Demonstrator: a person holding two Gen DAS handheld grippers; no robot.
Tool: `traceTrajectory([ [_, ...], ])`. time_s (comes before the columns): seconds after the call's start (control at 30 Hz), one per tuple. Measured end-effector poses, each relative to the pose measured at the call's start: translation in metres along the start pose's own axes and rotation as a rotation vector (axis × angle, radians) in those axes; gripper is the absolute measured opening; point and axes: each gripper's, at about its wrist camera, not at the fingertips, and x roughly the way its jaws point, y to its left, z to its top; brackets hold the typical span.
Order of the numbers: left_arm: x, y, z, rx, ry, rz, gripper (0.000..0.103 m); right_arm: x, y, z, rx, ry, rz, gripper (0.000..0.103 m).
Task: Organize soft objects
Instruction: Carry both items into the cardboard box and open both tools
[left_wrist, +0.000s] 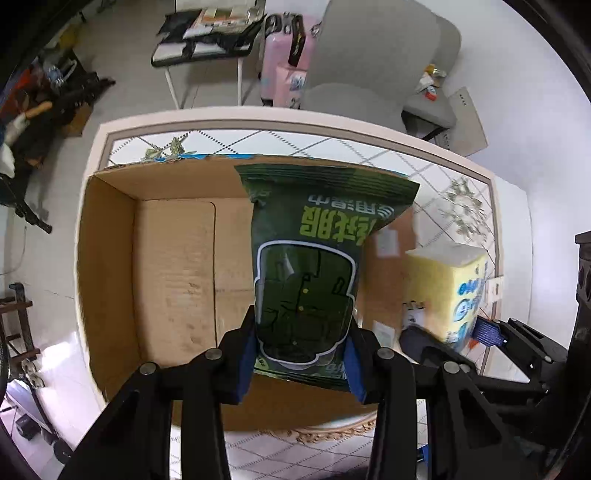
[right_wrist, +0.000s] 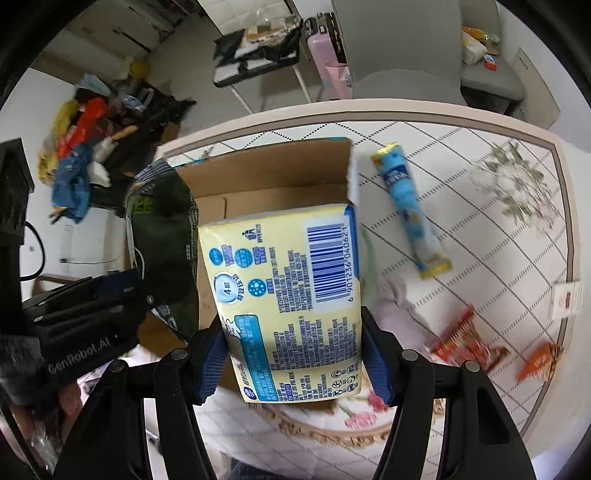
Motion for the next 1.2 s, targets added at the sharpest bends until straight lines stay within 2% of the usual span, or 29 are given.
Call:
traceTrajectory([
  [0.2,0.034,0.032,0.036,-0.004,0.076,-0.031,0.037,0.042,0.022,0.034,0.015,0.019,-0.084,0.067],
  [0.47,0.054,0.035,0.062,0.035,0.126,-0.071,0.038,0.083,0.024,0.065,0.007,0.060,-0.114,0.068],
  [0.5,0.054,0.036,0.062,0.034,0.129,-0.068,0.038,0.083,0.025,0.066,0.007,0.052,-0.121,0.071],
  [0.53,0.054,0.037,0.062,0.033,0.128,-0.063,0.038,0.083,0.025,0.066,0.008,0.048,-0.123,0.079],
  [0.6,0.052,0.040,0.062,0.031,0.127,-0.053,0.045,0.080,0.026,0.065,0.011,0.035,-0.124,0.089],
  [0.67,0.048,0.043,0.058,0.030,0.109,-0.028,0.051,0.077,0.026,0.064,0.010,0.026,-0.141,0.089],
  [0.77,0.041,0.049,0.050,0.030,0.085,-0.008,0.069,0.071,0.026,0.056,0.015,0.025,-0.166,0.090],
  [0.9,0.030,0.057,0.036,0.015,0.049,0.008,0.087,0.064,0.026,0.039,0.022,0.023,-0.196,0.093],
  [1.0,0.020,0.063,0.019,0.023,0.000,0.055,0.097,0.060,0.026,0.025,0.025,0.012,-0.219,0.094],
  [1.1,0.010,0.067,0.002,0.029,-0.042,0.094,0.099,0.056,0.028,0.011,0.031,0.004,-0.217,0.095],
  [1.2,0.002,0.072,-0.014,0.021,-0.060,0.096,0.100,0.049,0.033,-0.004,0.017,0.004,-0.207,0.095],
])
